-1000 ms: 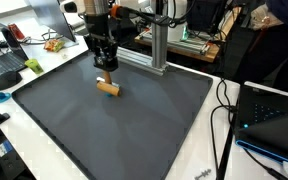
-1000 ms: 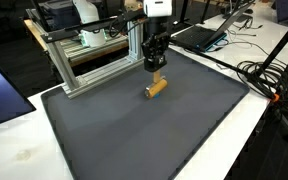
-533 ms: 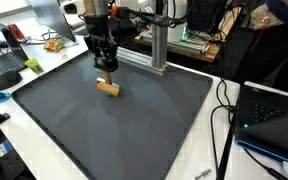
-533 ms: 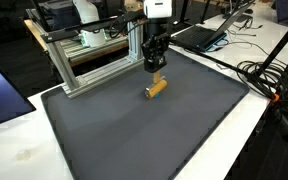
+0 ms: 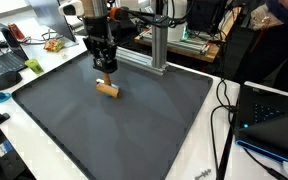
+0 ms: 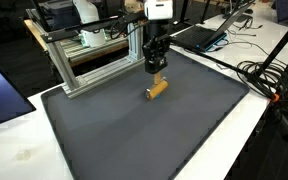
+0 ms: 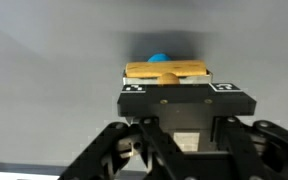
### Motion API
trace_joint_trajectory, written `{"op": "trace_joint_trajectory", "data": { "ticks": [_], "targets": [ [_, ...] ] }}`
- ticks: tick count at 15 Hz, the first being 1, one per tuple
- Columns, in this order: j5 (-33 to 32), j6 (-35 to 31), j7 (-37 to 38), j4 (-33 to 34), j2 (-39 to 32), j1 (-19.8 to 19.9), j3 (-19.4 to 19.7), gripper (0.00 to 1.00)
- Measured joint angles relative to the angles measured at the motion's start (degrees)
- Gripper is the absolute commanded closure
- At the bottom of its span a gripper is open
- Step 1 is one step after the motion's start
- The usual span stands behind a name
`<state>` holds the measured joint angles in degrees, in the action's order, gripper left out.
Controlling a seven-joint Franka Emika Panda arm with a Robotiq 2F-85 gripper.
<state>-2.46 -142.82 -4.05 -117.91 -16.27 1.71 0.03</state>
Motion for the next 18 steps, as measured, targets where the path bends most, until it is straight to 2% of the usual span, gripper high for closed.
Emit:
{"op": "trace_joint_trajectory", "data": {
  "ticks": [12,18],
  "targets": [
    [0.17,-1.91,-0.18,0.85,-1.43,0.02,-0.02,0.78],
    [2.54,3.65,-3.72,2.79,-1.55,0.51,-0.06,0.78]
  ]
}}
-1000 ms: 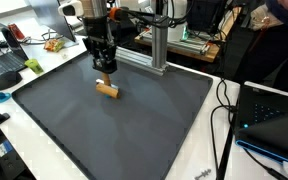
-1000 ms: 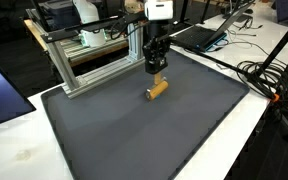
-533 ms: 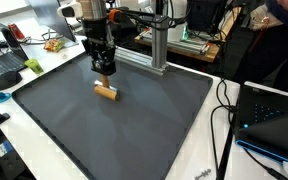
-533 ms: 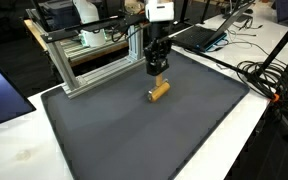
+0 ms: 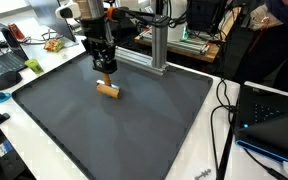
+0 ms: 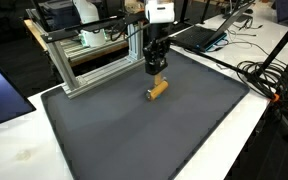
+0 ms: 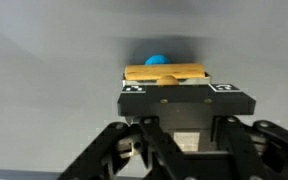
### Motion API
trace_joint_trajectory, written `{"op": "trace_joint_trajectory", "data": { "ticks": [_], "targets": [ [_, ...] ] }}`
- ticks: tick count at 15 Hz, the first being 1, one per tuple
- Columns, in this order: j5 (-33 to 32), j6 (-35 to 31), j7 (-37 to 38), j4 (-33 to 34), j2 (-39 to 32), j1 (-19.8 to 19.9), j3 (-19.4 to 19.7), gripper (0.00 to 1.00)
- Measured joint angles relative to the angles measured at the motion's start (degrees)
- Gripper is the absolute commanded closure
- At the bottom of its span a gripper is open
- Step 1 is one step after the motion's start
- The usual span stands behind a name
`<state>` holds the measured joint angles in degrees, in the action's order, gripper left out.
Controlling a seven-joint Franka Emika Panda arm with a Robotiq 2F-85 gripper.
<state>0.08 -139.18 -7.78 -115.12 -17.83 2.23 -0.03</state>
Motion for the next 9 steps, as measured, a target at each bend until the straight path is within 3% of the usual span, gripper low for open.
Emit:
{"op": "trace_joint_trajectory", "data": {
  "ticks": [9],
  "targets": [
    [1.16,3.60,-1.37,1.01,-0.09,0.47,0.00,0.78]
  ]
}}
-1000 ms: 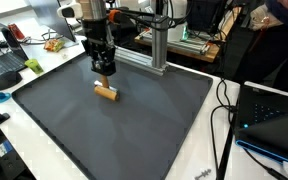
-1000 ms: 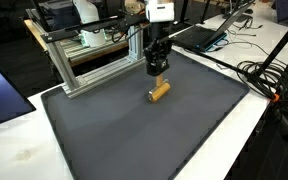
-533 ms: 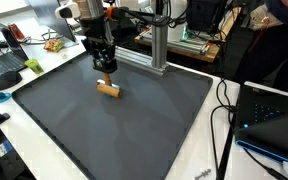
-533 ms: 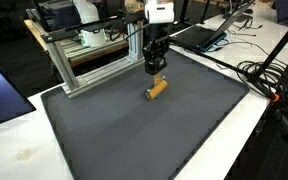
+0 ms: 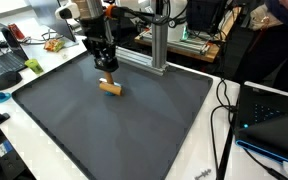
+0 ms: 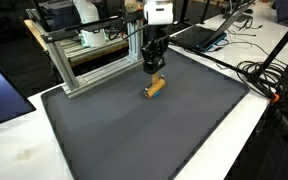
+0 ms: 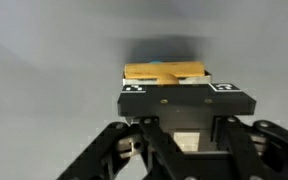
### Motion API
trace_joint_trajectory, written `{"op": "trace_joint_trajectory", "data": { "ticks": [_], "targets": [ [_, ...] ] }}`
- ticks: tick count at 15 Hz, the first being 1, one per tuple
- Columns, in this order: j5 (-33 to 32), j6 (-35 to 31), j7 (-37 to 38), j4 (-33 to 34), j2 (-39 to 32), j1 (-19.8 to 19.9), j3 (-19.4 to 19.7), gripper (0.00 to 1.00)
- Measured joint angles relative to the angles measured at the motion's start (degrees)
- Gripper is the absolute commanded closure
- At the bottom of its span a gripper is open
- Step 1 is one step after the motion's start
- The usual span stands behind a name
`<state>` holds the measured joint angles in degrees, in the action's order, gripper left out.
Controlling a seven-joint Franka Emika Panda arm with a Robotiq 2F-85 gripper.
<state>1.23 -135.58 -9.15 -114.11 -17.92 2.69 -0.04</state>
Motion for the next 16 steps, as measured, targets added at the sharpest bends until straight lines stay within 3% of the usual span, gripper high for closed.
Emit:
{"op": "trace_joint_trajectory", "data": {
  "ticks": [9,12,16],
  "targets": [
    [-0.12,-6.68,0.90,0.07,-1.66,-0.40,-0.08,0.78],
    [-0.27,-5.71,0.90,0.44,-1.82,-0.47,-0.08,0.78],
    [-0.28,0.42,0.76,2.40,-1.82,-0.35,-0.06,0.78]
  ]
}}
